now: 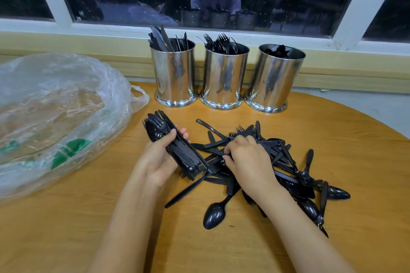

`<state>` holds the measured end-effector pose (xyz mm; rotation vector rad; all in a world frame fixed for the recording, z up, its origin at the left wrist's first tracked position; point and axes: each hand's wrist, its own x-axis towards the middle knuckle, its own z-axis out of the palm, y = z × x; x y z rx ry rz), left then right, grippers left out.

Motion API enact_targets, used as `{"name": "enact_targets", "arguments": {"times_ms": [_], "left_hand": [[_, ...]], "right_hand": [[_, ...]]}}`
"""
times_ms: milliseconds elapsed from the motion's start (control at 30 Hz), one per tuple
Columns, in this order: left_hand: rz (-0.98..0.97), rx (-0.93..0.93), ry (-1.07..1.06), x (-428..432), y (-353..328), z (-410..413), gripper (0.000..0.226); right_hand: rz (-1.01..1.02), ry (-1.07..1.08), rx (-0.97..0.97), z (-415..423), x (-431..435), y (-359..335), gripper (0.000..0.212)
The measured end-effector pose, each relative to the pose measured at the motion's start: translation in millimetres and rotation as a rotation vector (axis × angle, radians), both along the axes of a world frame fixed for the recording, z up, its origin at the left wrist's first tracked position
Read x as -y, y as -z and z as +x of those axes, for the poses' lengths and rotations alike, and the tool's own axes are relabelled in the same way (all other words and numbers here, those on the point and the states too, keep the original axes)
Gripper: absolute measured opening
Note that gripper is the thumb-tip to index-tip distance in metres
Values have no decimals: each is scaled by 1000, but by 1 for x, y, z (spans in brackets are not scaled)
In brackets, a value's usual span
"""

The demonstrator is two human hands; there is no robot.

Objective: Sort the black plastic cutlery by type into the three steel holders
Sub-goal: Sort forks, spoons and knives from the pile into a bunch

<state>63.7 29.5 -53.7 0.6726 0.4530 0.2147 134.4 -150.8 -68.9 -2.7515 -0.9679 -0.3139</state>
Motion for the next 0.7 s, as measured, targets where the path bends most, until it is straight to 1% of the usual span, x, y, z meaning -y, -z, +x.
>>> {"name": "enact_targets", "arguments": {"times_ms": [67,100,200,333,400,433,467,500,567,633,700], "left_hand": [[-10,0,2,1,0,0,12],[-9,-3,2,1,1,0,12],[7,-17,2,2,1,1,13],[6,-21,-1,3,0,0,14],[5,-25,-1,4,0,0,14],[5,-25,-2,4,0,0,14],[7,-25,-3,5,0,1,14],[10,-27,-5,5,0,1,14],[9,-32,-12,6,-1,1,13],[7,-37,-13,8,-1,1,13],[23,-44,-13,11,-1,1,12]], "right_hand": [[-90,25,118,2,-4,0,15],[-117,43,152,2,-7,1,17],[-162,87,197,4,-12,3,31],[-138,87,223,8,-13,1,34],[-113,91,201,9,-11,-1,28],[-87,89,189,10,-10,-2,22],[-33,85,168,12,-9,-3,12],[32,83,127,14,-7,-3,7],[216,69,33,16,-5,-8,18],[480,57,-68,17,-5,-13,17],[695,36,-213,18,-8,-11,12]]}}
